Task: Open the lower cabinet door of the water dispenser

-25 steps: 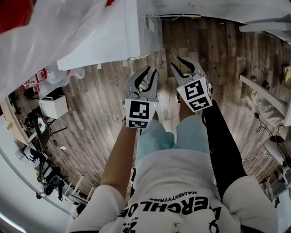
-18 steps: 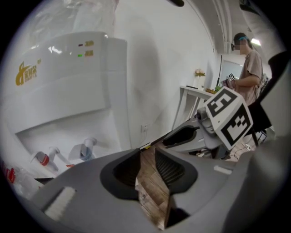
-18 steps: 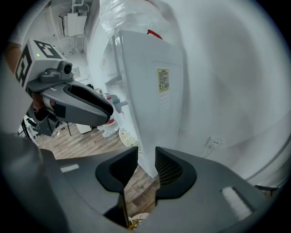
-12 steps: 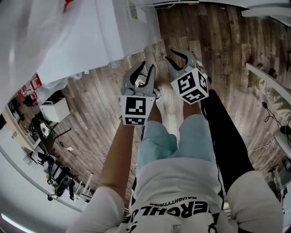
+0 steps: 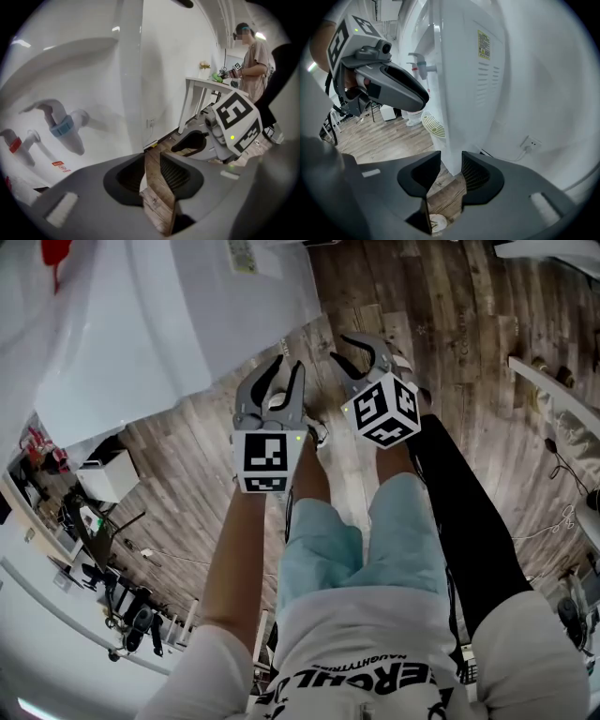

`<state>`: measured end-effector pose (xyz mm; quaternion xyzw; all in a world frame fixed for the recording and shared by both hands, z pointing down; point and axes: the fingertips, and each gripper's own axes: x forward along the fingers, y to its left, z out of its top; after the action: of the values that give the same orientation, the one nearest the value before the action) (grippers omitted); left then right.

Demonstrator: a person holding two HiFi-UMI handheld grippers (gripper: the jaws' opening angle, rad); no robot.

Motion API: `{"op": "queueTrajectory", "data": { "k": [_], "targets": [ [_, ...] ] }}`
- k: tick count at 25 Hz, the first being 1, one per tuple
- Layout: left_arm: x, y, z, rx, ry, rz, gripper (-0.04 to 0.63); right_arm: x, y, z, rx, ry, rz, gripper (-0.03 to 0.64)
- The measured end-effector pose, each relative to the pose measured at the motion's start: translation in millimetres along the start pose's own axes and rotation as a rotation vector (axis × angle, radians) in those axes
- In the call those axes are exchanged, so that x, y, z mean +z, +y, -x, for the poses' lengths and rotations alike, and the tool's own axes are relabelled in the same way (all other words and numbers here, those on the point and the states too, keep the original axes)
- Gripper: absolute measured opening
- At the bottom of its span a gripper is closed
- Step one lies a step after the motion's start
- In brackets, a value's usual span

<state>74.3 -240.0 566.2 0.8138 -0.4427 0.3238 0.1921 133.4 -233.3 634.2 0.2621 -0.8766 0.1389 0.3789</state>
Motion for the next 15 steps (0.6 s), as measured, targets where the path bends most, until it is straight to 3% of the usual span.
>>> {"op": "queueTrajectory", "data": {
  "k": [6, 15],
  "targets": [
    [-20.5, 4.0, -23.1, 0.004, 0.004, 0.001, 0.138, -6.1, 4.0, -16.1, 0.029, -0.004, -0.004, 0.138],
    [-30.8, 16.3, -41.3, 0.015, 0.005, -0.009, 0.146, -13.5, -4.6, -53.4, 0.028, 0.003, 0.075, 0.164]
  ]
}}
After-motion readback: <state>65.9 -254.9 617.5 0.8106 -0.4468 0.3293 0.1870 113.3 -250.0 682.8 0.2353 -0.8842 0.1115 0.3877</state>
